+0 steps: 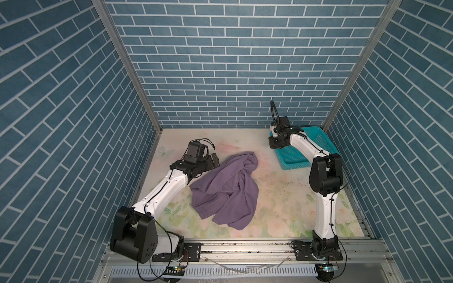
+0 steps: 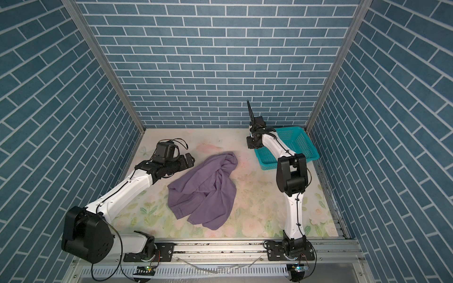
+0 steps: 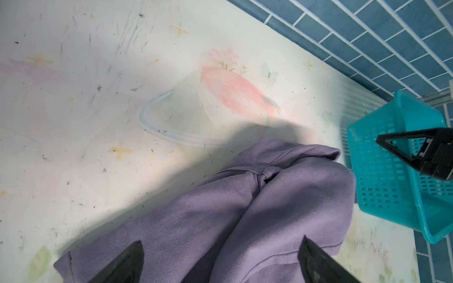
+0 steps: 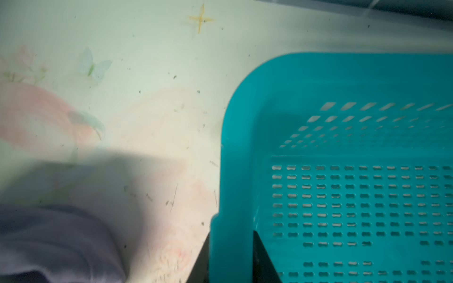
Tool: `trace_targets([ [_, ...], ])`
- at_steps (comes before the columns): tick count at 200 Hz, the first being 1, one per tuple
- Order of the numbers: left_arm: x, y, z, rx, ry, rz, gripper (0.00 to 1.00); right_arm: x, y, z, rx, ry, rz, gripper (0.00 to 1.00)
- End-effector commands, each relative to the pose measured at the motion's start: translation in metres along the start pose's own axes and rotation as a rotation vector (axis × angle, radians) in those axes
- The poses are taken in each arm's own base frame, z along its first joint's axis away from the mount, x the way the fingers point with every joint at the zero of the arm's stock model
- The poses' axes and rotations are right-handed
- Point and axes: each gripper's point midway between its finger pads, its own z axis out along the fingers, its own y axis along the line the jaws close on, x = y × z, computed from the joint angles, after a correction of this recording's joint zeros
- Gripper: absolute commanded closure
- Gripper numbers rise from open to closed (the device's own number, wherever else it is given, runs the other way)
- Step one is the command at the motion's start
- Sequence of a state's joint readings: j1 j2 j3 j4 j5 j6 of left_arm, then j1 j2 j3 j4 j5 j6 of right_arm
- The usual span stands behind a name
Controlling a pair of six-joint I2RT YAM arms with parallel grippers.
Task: Fold and stack the trousers
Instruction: Move the basket to the top-right of the table.
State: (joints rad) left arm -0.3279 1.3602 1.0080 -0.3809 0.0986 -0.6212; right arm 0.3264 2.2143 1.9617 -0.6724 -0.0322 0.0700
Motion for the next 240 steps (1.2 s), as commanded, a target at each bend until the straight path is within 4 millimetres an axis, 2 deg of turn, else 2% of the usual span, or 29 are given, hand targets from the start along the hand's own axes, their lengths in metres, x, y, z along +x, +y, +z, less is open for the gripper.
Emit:
trace_targets([
  [1, 0.004, 0.0, 0.004, 0.002, 0.009, -0.003, 0.01, -0.001, 0.004, 0.018, -0.074, 0.045, -0.058, 0.9],
  [51, 0.003, 0.001, 0.005, -0.001, 0.0, -0.005, 0.01, -0.034, -0.044, 0.035, 0.026, -0.023, 0.029, 0.9],
  [80, 0.005, 0.005, 0.006, -0.015, 0.0, -0.01, 0.01, -0.053, -0.061, 0.039, 0.048, -0.097, 0.09, 0.87],
  [116, 0.0, 0.003, -0.004, 0.001, -0.032, -0.01, 0.01, -0.076, -0.065, 0.038, 0.027, -0.168, 0.095, 0.67],
  [142, -0.002, -0.003, -0.011, 0.021, -0.037, 0.003, 0.01, -0.091, -0.061, 0.019, 0.009, -0.21, 0.112, 0.49],
  [171, 0.011, -0.02, -0.022, 0.033, -0.005, 0.098, 0.01, -0.103, -0.04, -0.029, -0.041, -0.26, 0.13, 0.41],
  [191, 0.028, -0.029, -0.031, 0.022, 0.02, 0.178, 0.01, -0.098, -0.023, -0.068, 0.005, -0.299, 0.09, 0.34],
  [193, 0.029, -0.029, -0.032, 0.016, 0.022, 0.184, 0.02, -0.096, -0.021, -0.067, 0.008, -0.296, 0.084, 0.34],
  [197, 0.033, -0.028, -0.034, 0.006, 0.03, 0.2, 0.02, -0.096, -0.015, -0.088, 0.018, -0.327, 0.07, 0.32],
  [202, 0.038, -0.027, -0.037, -0.006, 0.04, 0.215, 0.04, -0.095, -0.01, -0.099, 0.025, -0.347, 0.059, 0.3],
  [211, 0.047, -0.02, -0.041, -0.032, 0.06, 0.23, 0.06, -0.083, 0.002, -0.11, 0.041, -0.362, 0.039, 0.27],
  [213, 0.049, -0.018, -0.041, -0.038, 0.065, 0.23, 0.07, -0.085, 0.005, -0.119, 0.041, -0.383, 0.036, 0.27],
  [225, 0.059, -0.007, -0.046, -0.058, 0.08, 0.215, 0.13, -0.064, 0.029, -0.131, 0.027, -0.406, 0.009, 0.23],
  [236, 0.068, 0.001, -0.047, -0.065, 0.088, 0.182, 0.23, -0.046, 0.055, -0.14, -0.018, -0.425, -0.005, 0.19],
  [238, 0.069, 0.002, -0.047, -0.064, 0.086, 0.177, 0.24, -0.042, 0.059, -0.141, -0.028, -0.425, -0.004, 0.15],
  [240, 0.071, 0.003, -0.047, -0.064, 0.088, 0.167, 0.25, -0.039, 0.065, -0.142, -0.04, -0.424, -0.005, 0.06],
])
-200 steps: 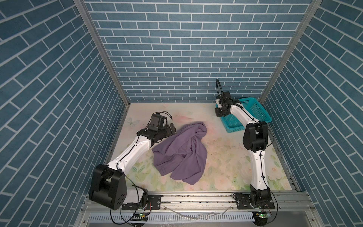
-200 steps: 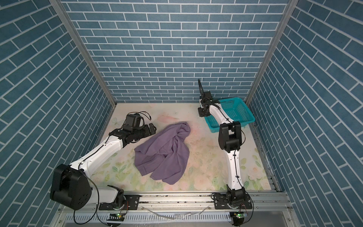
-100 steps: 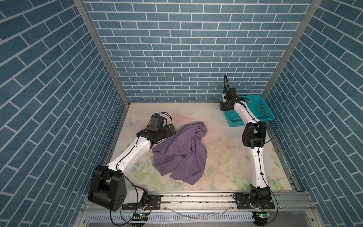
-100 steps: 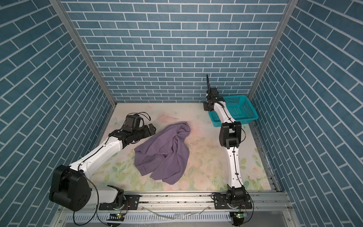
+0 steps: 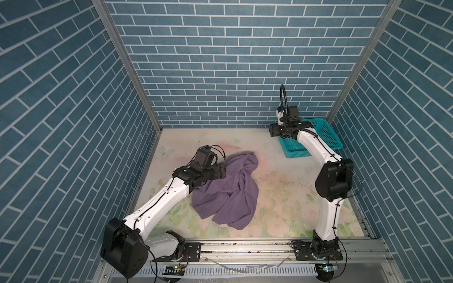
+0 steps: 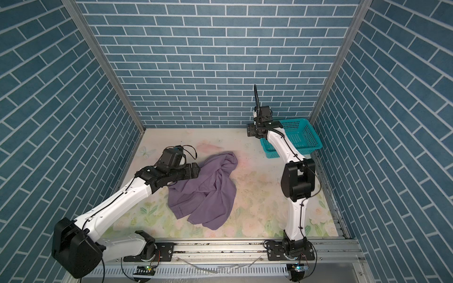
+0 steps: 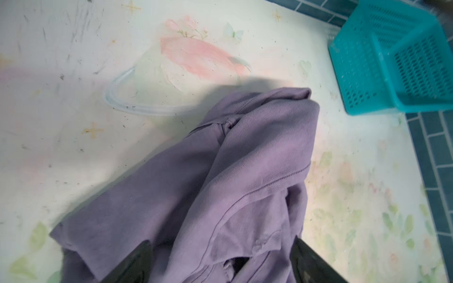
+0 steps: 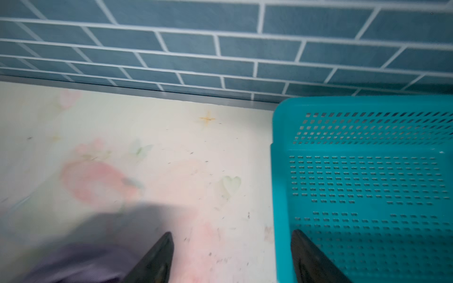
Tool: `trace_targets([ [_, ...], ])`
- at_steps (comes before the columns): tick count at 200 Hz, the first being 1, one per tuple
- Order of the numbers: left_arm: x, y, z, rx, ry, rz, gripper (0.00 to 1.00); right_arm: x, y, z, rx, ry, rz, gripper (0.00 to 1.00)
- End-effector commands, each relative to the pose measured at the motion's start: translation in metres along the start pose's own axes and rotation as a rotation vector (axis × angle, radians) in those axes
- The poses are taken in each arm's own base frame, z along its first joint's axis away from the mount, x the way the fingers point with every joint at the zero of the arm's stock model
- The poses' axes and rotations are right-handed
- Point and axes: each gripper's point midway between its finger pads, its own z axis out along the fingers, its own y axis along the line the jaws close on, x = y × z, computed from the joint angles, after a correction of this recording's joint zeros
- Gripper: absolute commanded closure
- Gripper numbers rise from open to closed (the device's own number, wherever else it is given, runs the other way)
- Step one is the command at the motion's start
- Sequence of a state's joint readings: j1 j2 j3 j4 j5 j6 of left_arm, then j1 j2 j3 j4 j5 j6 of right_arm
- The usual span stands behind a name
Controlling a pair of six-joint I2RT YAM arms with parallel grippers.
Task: Fold and stack the trousers
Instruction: Move the basket to the top-right of the table, then flatten out the trousers at the center of the table.
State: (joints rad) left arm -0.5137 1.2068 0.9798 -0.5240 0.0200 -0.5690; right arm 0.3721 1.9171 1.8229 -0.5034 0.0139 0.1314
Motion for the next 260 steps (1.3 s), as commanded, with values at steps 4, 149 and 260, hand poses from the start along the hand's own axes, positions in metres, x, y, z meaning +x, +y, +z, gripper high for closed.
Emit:
trace_targets([
  [4, 0.031, 0.027, -0.004, -0.076, 0.055, -0.039, 0.26, 0.017, 0.053, -0.034, -0.07, -0.09, -0.017, 0.01],
  [149, -0.021, -0.001, -0.003, -0.028, -0.017, -0.036, 1.0, 0.097, 0.189, -0.006, -0.475, 0.164, 0.061, 1.0],
  [260, -0.176, -0.016, -0.206, -0.092, -0.531, 0.083, 0.89, -0.04, 0.072, -0.213, -0.107, -0.431, -0.047, 1.0],
])
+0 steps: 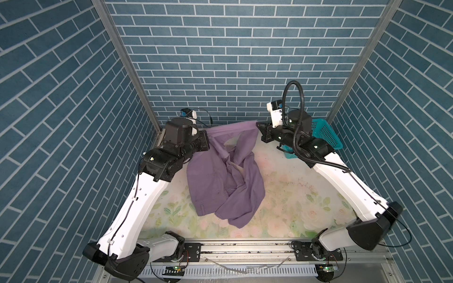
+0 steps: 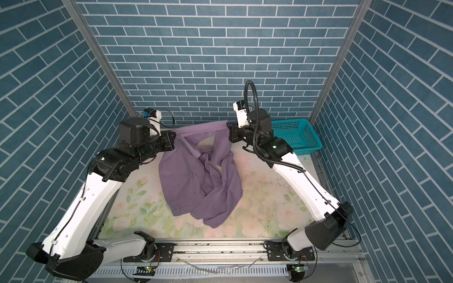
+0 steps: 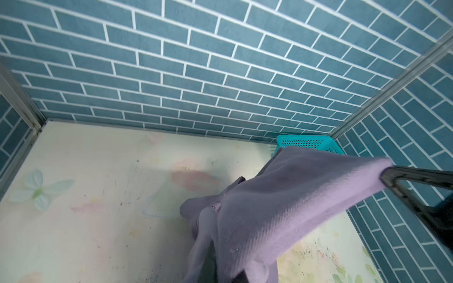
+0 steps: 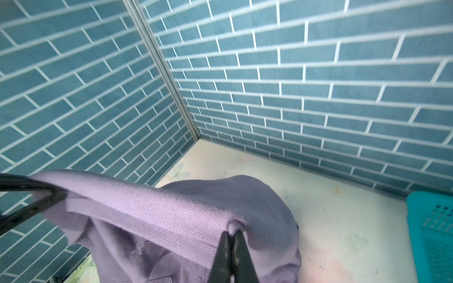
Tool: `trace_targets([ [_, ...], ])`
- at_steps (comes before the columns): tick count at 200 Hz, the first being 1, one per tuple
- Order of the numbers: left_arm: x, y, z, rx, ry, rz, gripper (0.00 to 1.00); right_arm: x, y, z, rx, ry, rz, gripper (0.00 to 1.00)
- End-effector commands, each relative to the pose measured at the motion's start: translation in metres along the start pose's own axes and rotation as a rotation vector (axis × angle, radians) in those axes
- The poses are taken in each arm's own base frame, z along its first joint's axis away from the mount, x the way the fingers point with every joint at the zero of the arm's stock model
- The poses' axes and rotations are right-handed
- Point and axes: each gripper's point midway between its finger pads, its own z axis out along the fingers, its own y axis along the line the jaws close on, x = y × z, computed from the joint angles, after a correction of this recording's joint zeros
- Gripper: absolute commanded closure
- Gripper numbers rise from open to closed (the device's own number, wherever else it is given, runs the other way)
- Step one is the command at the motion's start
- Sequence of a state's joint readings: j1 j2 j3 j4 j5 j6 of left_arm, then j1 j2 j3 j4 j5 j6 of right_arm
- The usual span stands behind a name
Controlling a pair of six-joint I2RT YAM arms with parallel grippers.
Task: Fold and stack the trousers
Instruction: Flatten out the trousers at the center of the table.
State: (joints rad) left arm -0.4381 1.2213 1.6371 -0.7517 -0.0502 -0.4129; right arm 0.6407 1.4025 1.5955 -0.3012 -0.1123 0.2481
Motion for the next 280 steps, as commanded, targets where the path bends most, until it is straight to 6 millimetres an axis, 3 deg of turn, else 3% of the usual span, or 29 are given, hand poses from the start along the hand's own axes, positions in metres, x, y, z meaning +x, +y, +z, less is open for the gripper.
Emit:
trace_targets([
  [1, -0.027, 0.033, -0.033, -0.169, -0.101, 0.043, 0.89, 0.01, -0.063, -0.031, 0.312, 0.006, -0.086, 1.0],
  [13, -0.027, 0.03, -0.033, -0.149, -0.099, 0.045, 0.87, 0.0, -0.065, -0.052, 0.344, -0.039, -0.094, 1.0],
  [38, -0.003, -0.007, -0.007, 0.073, -0.003, 0.053, 0.7, -0.021, -0.074, -0.1, 0.449, -0.154, -0.089, 1.0],
  [57, 0.031, -0.029, 0.019, 0.214, 0.139, 0.036, 0.33, -0.031, -0.086, -0.136, 0.561, -0.232, -0.072, 1.0],
  [64, 0.046, -0.031, 0.027, 0.239, 0.192, 0.023, 0.24, -0.033, -0.092, -0.148, 0.607, -0.248, -0.062, 1.0],
  [81, 0.082, -0.026, 0.038, 0.251, 0.293, 0.004, 0.17, -0.031, -0.105, -0.173, 0.715, -0.271, -0.056, 1.0],
  [113, 0.168, 0.008, 0.043, 0.168, 0.506, -0.038, 0.16, -0.024, -0.127, -0.207, 0.875, -0.301, -0.041, 1.0],
  [150, 0.269, 0.035, 0.023, 0.128, 0.733, -0.057, 0.01, -0.024, -0.14, -0.217, 0.931, -0.302, -0.037, 1.0],
  [178, 0.318, 0.062, 0.009, -0.006, 0.814, -0.039, 0.01, -0.018, -0.146, -0.21, 0.919, -0.281, -0.016, 1.0],
  [230, 0.366, 0.074, 0.026, -0.057, 0.879, -0.125, 0.01, 0.001, -0.156, -0.193, 0.901, -0.219, 0.025, 1.0],
  [270, 0.371, 0.07, 0.065, -0.056, 0.843, -0.135, 0.01, 0.01, -0.162, -0.187, 0.898, -0.191, 0.038, 1.0],
  [275, 0.37, 0.068, 0.071, -0.052, 0.84, -0.138, 0.03, 0.01, -0.163, -0.186, 0.9, -0.189, 0.038, 1.0],
  [280, 0.371, 0.067, 0.075, -0.05, 0.843, -0.142, 0.12, 0.011, -0.164, -0.186, 0.9, -0.187, 0.04, 1.0],
])
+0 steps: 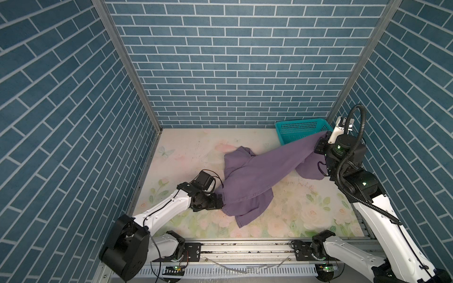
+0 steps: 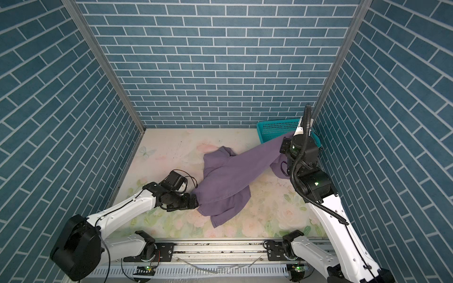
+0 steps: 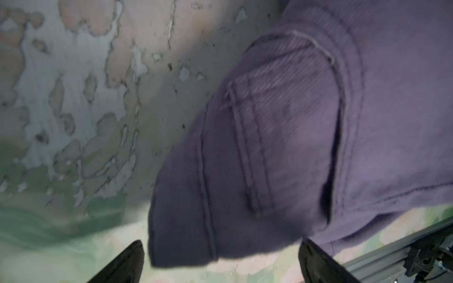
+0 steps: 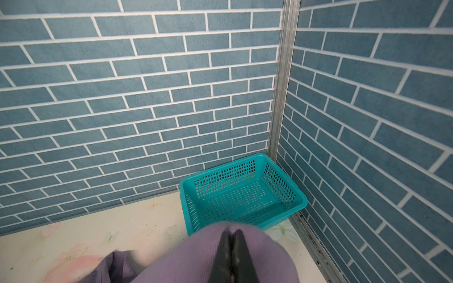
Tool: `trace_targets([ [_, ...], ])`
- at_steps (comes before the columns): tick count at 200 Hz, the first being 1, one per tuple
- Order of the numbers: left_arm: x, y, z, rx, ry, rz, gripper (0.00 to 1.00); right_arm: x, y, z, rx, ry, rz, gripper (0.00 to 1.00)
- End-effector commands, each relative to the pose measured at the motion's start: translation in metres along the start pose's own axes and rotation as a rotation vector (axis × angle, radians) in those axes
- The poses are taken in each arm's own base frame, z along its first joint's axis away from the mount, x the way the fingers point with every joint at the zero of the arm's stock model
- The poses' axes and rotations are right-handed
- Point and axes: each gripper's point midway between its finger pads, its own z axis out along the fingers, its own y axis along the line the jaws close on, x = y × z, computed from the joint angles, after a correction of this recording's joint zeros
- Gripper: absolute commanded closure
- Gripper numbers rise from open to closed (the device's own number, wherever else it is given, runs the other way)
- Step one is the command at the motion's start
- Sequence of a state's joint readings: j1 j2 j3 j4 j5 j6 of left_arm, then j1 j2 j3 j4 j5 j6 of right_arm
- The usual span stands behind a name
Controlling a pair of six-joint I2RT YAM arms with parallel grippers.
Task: Fold and stack the trousers
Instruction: Flatten out the trousers at the center of the table.
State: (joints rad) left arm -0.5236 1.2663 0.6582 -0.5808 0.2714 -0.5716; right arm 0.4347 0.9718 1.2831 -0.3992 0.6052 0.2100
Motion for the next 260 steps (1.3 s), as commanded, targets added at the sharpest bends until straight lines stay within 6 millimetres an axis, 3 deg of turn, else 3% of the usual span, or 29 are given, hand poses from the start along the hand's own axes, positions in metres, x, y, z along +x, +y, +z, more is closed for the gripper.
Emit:
trace_targets([
  [1, -0.032, -0.018, 0.009, 0.046, -0.08, 0.002, 0.14, 0.002, -0.001, 0.003, 0.0, 0.001, 0.032, 1.0],
  [5, -0.039, -0.023, 0.008, 0.053, -0.09, 0.006, 0.27, 0.002, -0.001, 0.004, 0.001, 0.003, 0.031, 1.0],
  [16, -0.053, -0.027, 0.006, 0.04, -0.099, 0.013, 0.74, 0.003, -0.002, 0.004, 0.001, 0.006, 0.03, 1.0],
  [29, -0.079, -0.028, -0.011, -0.009, -0.134, 0.034, 1.0, 0.003, -0.001, 0.007, -0.001, 0.011, 0.028, 1.0],
  [46, -0.129, -0.022, -0.054, -0.093, -0.235, 0.018, 1.0, 0.001, 0.005, 0.013, -0.029, 0.03, 0.018, 1.0],
  [61, -0.186, -0.023, -0.111, -0.096, -0.371, -0.028, 1.0, 0.0, 0.015, 0.023, -0.056, 0.054, -0.01, 1.0],
  [78, -0.249, -0.03, -0.196, -0.074, -0.554, -0.066, 1.0, -0.002, 0.026, 0.038, -0.081, 0.075, -0.053, 1.0],
  [99, -0.303, -0.051, -0.305, -0.083, -0.761, -0.025, 1.0, -0.005, 0.041, 0.055, -0.141, 0.1, -0.11, 1.0],
  [113, -0.319, -0.069, -0.367, -0.048, -0.893, 0.023, 1.0, -0.019, 0.042, 0.06, -0.149, 0.101, -0.139, 1.0],
  [115, -0.317, -0.075, -0.384, -0.024, -0.939, 0.035, 1.0, -0.022, 0.041, 0.06, -0.147, 0.099, -0.142, 1.0],
  [118, -0.32, -0.079, -0.393, 0.001, -0.969, 0.046, 1.0, -0.026, 0.041, 0.06, -0.146, 0.098, -0.144, 1.0],
  [123, -0.317, -0.086, -0.423, 0.049, -1.056, 0.064, 1.0, -0.034, 0.041, 0.058, -0.149, 0.088, -0.145, 1.0],
  [145, -0.304, -0.081, -0.467, 0.181, -1.171, 0.047, 1.0, -0.073, 0.047, 0.028, -0.25, -0.009, -0.114, 1.0],
  [164, -0.285, -0.052, -0.46, 0.133, -1.193, -0.006, 1.0, -0.078, 0.069, -0.009, -0.467, -0.043, -0.093, 1.0],
  [182, -0.267, -0.024, -0.435, 0.087, -1.145, -0.063, 1.0, -0.051, 0.093, -0.041, -0.69, 0.043, -0.063, 1.0],
  [200, -0.245, 0.007, -0.398, 0.028, -1.088, -0.138, 1.0, -0.001, 0.106, -0.057, -0.819, 0.161, 0.002, 1.0],
  [239, -0.202, 0.078, -0.304, -0.06, -0.927, -0.354, 1.0, 0.153, 0.091, -0.059, -0.767, 0.578, 0.069, 1.0],
  [260, -0.175, 0.117, -0.268, -0.142, -0.857, -0.489, 1.0, 0.199, 0.08, -0.067, -0.717, 0.675, 0.137, 1.0],
])
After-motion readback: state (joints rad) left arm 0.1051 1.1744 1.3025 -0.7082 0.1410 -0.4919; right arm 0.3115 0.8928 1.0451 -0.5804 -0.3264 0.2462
